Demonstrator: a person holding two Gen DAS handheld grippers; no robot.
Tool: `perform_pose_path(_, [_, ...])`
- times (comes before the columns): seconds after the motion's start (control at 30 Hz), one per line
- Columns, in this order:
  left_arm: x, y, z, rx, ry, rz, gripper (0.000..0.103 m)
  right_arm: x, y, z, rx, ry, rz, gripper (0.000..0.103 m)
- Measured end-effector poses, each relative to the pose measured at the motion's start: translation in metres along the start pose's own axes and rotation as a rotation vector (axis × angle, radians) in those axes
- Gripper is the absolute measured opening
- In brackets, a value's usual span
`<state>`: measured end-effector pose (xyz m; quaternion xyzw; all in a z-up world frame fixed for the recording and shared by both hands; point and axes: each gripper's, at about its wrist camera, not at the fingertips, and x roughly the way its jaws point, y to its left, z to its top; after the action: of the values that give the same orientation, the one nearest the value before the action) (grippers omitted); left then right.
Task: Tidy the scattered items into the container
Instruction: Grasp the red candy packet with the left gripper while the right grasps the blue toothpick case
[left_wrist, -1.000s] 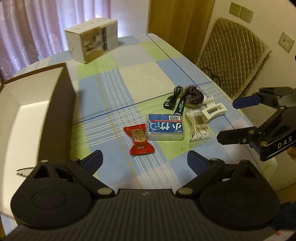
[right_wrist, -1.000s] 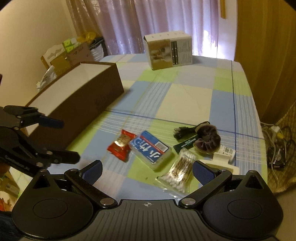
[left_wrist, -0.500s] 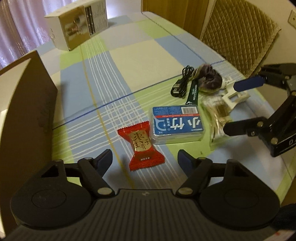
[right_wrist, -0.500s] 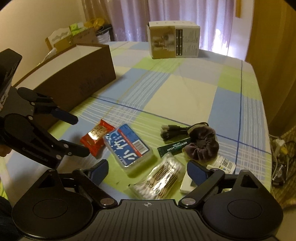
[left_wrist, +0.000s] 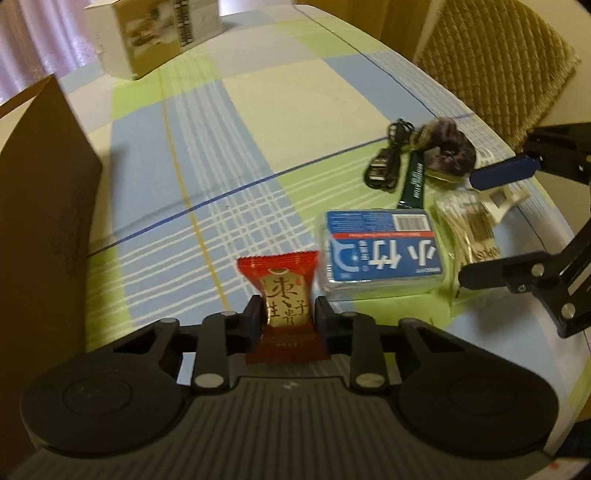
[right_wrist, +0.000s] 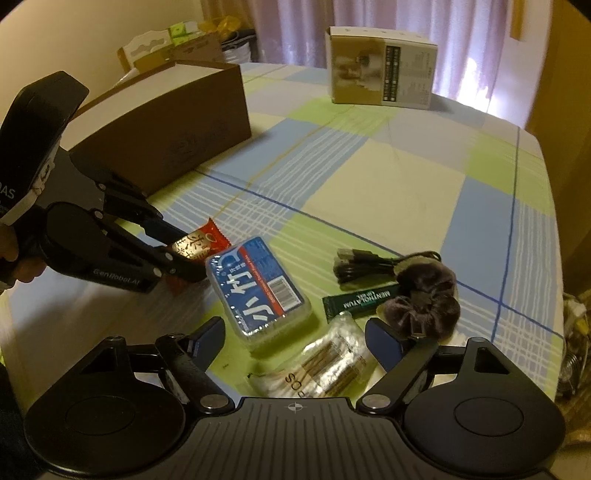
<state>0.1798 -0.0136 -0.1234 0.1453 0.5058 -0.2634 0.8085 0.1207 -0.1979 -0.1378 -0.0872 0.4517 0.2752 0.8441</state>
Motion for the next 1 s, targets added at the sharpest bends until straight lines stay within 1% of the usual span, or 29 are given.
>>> perform_pose_path(0.23, [-0.014,0.022,-0.021,-0.113,0.041,0.058,0.023,0.017,0.01,0.011,-0.062,0.008,0.028,0.08])
perform_pose_path(0.37, [-0.024,0.027,-0.038,-0.164,0.062,0.064,0.023,0.032,0.018,0.016,-0.113,0.024,0.042,0.079])
perform_pose_path(0.47, [-0.029,0.027,-0.048,-0.193,0.072,0.06,0.024,0.042,0.024,0.019,-0.145,0.034,0.048,0.075])
perform_pose_path(0.5, [-0.03,0.028,-0.05,-0.199,0.071,0.062,0.024,0.045,0.026,0.02,-0.157,0.037,0.047,0.072])
perform_pose_path(0.57, [-0.03,0.029,-0.052,-0.201,0.062,0.063,0.026,0.051,0.03,0.021,-0.176,0.044,0.048,0.068])
perform_pose_path(0.6, [-0.03,0.029,-0.051,-0.199,0.06,0.066,0.032,0.055,0.031,0.022,-0.182,0.049,0.042,0.067])
perform_pose_path(0.7, [-0.025,0.028,-0.047,-0.187,0.051,0.067,0.033,0.062,0.034,0.024,-0.192,0.057,0.028,0.062])
perform_pose_path(0.77, [-0.022,0.026,-0.046,-0.173,0.049,0.074,0.032,0.062,0.037,0.023,-0.2,0.062,0.017,0.059])
perform_pose_path(0.8, [-0.021,0.024,-0.046,-0.16,0.043,0.079,0.025,0.061,0.04,0.022,-0.205,0.067,0.014,0.056])
perform_pose_path(0.83, [-0.022,0.023,-0.047,-0.149,0.04,0.085,0.024,0.06,0.042,0.021,-0.203,0.075,0.013,0.055])
perform_pose_path(1.0, [-0.027,0.021,-0.051,-0.144,0.046,0.064,0.023,0.053,0.053,0.015,-0.192,0.135,0.028,0.054])
